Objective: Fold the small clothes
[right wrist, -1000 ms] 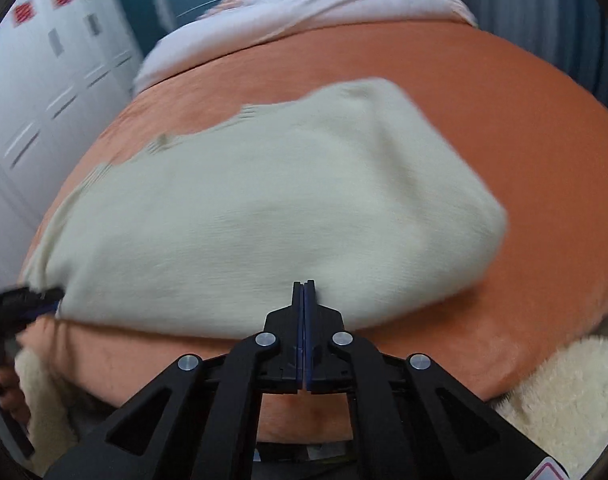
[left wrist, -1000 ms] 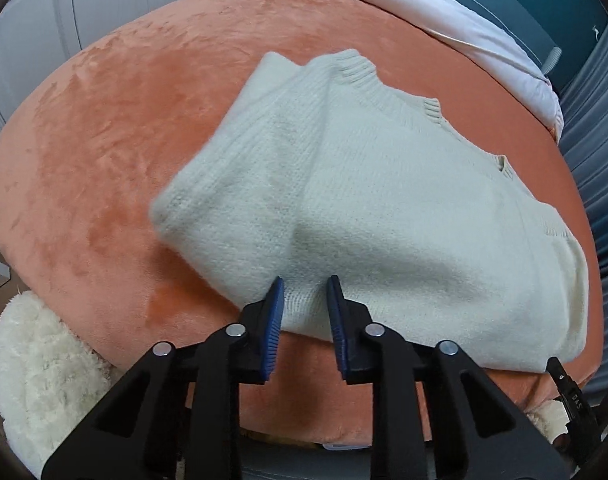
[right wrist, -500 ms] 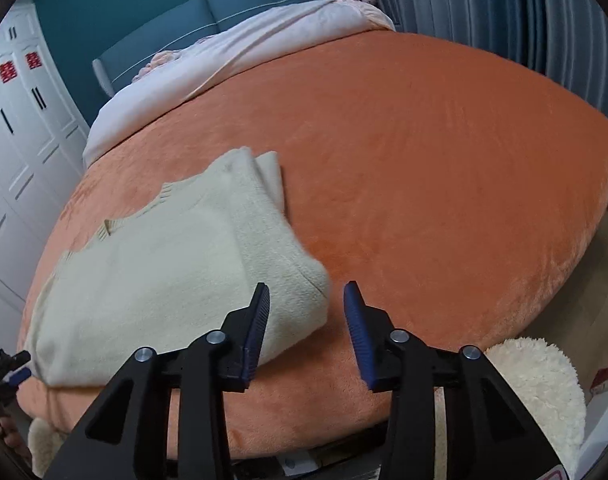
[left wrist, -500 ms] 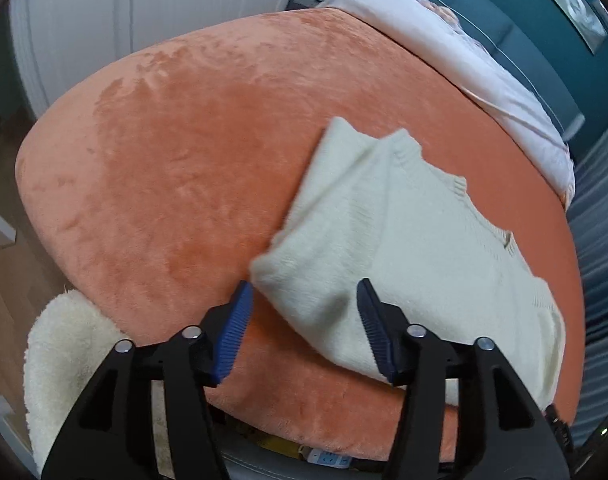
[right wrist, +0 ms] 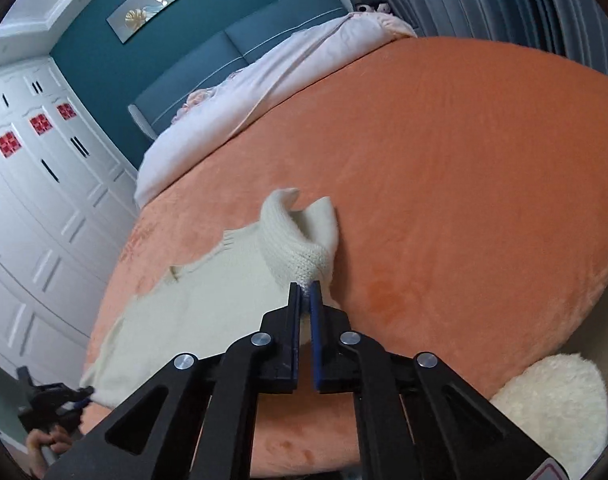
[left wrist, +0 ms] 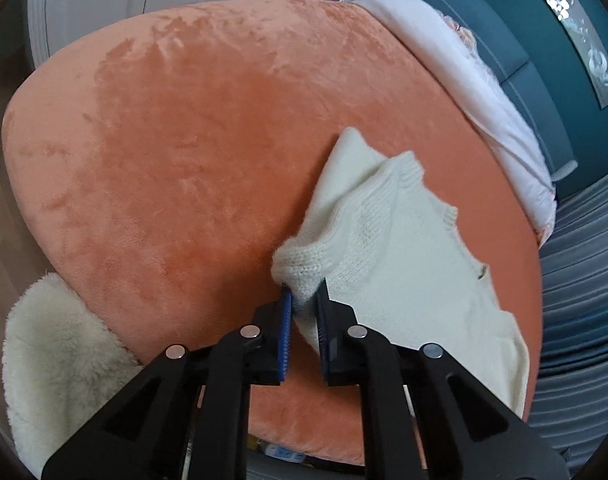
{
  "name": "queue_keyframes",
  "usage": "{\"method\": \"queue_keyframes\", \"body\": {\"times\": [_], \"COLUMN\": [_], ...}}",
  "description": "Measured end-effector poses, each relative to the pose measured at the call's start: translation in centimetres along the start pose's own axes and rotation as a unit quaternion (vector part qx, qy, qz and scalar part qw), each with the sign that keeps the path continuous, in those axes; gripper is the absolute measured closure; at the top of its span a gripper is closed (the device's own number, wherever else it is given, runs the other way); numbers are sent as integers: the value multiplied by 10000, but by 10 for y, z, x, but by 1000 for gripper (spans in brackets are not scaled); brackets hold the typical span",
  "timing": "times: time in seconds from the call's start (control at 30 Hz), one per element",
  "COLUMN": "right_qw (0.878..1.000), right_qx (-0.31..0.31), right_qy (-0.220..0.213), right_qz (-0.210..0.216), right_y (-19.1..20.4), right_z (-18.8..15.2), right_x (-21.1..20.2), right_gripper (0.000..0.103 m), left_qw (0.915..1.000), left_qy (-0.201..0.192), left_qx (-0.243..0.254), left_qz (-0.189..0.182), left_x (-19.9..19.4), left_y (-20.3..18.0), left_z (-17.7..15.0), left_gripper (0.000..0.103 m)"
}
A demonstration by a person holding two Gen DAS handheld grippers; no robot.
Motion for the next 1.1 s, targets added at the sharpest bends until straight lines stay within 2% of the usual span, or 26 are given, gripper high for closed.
{"method": "queue_keyframes", "body": {"times": [0.07, 0.1, 0.13, 0.2, 0.23, 0.3, 0.37, 0.47, 0.5, 0.6, 0.77, 0.97, 1.1], "right_qw": [9946, 9907, 9902, 9938, 9958, 9988, 9982, 9932, 9906, 9815, 9795, 9666, 9668], "right_qx": [431, 752, 985, 956, 773, 236, -341, -1087, -1283, -1761, -1880, -2456, -2399], "right_qy": [845, 1050, 965, 510, 310, -32, -208, -127, -69, 193, 495, 611, 623], "right_qz": [-429, -418, -236, -263, -376, -437, -443, -390, -469, -732, -532, -392, -617], "right_y": [-33, -47, -53, -51, -43, -20, 13, 57, 69, 98, 114, 155, 146], "right_z": [-14, -20, -21, -14, -10, -4, 0, -2, -3, -11, -27, -47, -41], "right_x": [39, 45, 39, 13, -1, -23, -32, -18, -9, 20, 33, 54, 67], "right_gripper": [103, 103, 102, 102, 102, 97, 94, 94, 94, 94, 94, 94, 94], "left_qw": [9995, 9993, 9992, 9981, 9973, 9938, 9883, 9753, 9695, 9607, 9622, 9540, 9542], "left_qy": [171, 153, 86, 0, -76, -504, -808, -937, -910, -700, -255, -260, -287], "left_qx": [-21, 20, 93, 267, 329, 565, 927, 1616, 1837, 2190, 2206, 2369, 2318], "left_qz": [275, 333, 373, 562, 657, 811, 902, 1181, 1339, 1555, 1577, 1820, 1872], "left_x": [21, 23, 20, 7, -1, -24, -37, -33, -26, -4, 24, 34, 34], "left_y": [8, 9, 7, -2, -7, -21, -42, -80, -92, -108, -113, -118, -112], "left_z": [-4, -7, -10, -14, -16, -21, -26, -31, -35, -40, -44, -51, -46], "left_gripper": [92, 91, 90, 88, 88, 90, 90, 87, 87, 87, 87, 86, 74]}}
Point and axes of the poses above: each gripper's, at about its wrist camera, not at the fingertips, and x roughly the way its jaws point, y to its left, z to its top, the point moved 2 cm from there along x, roughly the way its jaws point, and after that the axes turned 13 degrees about y, right-handed, at the moved point
